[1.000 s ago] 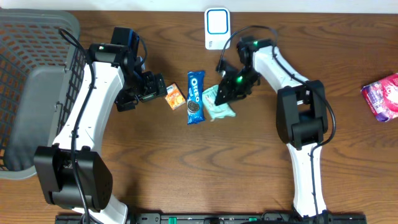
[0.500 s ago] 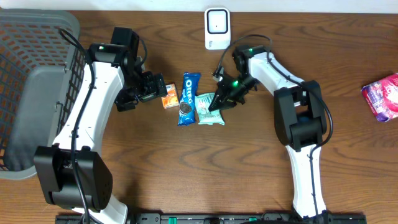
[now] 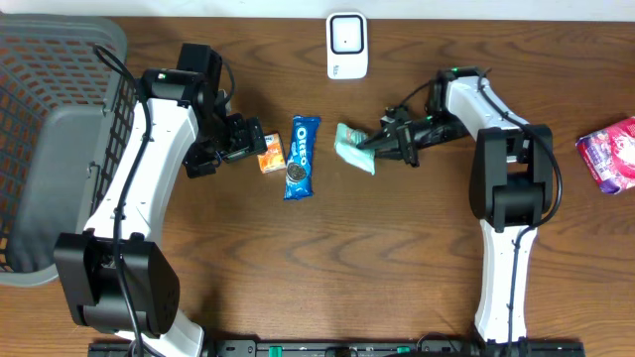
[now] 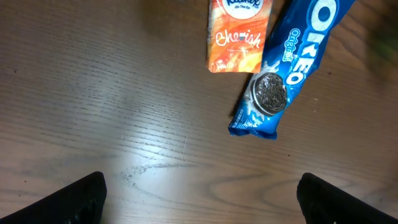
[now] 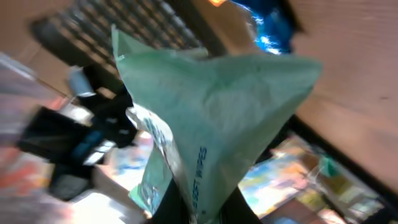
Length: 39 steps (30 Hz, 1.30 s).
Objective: Scan the item barcode
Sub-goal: 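Lift the wipes and hold them in front of the scanner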
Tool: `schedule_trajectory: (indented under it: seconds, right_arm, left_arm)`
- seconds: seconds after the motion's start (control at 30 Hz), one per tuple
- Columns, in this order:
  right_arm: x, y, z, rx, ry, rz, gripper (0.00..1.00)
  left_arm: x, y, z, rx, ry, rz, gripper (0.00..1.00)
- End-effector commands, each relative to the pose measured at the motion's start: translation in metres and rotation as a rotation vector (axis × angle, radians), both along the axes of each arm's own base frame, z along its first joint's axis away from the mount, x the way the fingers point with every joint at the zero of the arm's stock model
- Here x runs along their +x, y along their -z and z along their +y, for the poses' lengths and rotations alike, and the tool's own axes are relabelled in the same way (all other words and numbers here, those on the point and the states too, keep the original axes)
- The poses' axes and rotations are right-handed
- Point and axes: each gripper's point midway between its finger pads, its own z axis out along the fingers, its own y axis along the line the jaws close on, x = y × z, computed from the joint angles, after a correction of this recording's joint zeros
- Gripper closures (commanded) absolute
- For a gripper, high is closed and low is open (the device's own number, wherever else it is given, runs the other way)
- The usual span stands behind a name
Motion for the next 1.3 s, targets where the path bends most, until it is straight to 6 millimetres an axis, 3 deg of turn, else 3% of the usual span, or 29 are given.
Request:
schedule_trajectory:
  seconds: [0.0,0.27,0.53,0.6,0.67,0.7,0.77,0.83,1.13,1.27]
  right_arm:
    - [0.024,-0.024,0.000,0.128,0.128,0.024,0.99]
    - [0.020,-0.018,-0.002,0.115,0.093,-0.083,0.99]
    - [0.017,-0.002,0.027,0.121,-0.011,-0.288,0.99]
    - [0.021,0.012,0.033,0.065,-0.044,-0.300,0.99]
    - [0.025,0.041,0.032,-0.119,-0.085,-0.252,0.99]
    - [0.032,0.064,0.026,-0.300,-0.102,-0.244,0.99]
    - [0.042,0.077,0.019,-0.466,-0.125,-0.292,0.99]
    - [0.054,0.074,0.017,-0.546,-0.138,-0.361,0.99]
    - [0.140,-0.003,0.032,-0.571,-0.012,-0.791,0.99]
    - [0.180,-0.022,0.040,-0.587,0.070,-1.001,0.99]
  left_arm:
    - [0.000,-0.005,0.002,-0.004,-0.020,-0.010,0.02]
    - [0.000,-0.005,0.002,-0.004,-0.020,-0.010,0.02]
    - [0.000,-0.005,0.002,-0.004,-0.020,-0.010,0.02]
    - [0.000,-0.005,0.002,-0.004,-0.020,-0.010,0.02]
    - [0.000,-0.005,0.002,-0.004,-0.020,-0.010,0.02]
    - [0.000,-0.005,0.002,-0.004,-0.020,-0.010,0.02]
    - [0.000,-0.005,0.002,-0.004,-0.020,-0.009,0.02]
    - [0.000,-0.005,0.002,-0.004,-0.020,-0.010,0.02]
    - [0.000,-0.005,0.002,-0.004,-0.020,-0.010,0.02]
    - [0.000,-0.005,0.002,-0.004,-0.020,-0.010,0.02]
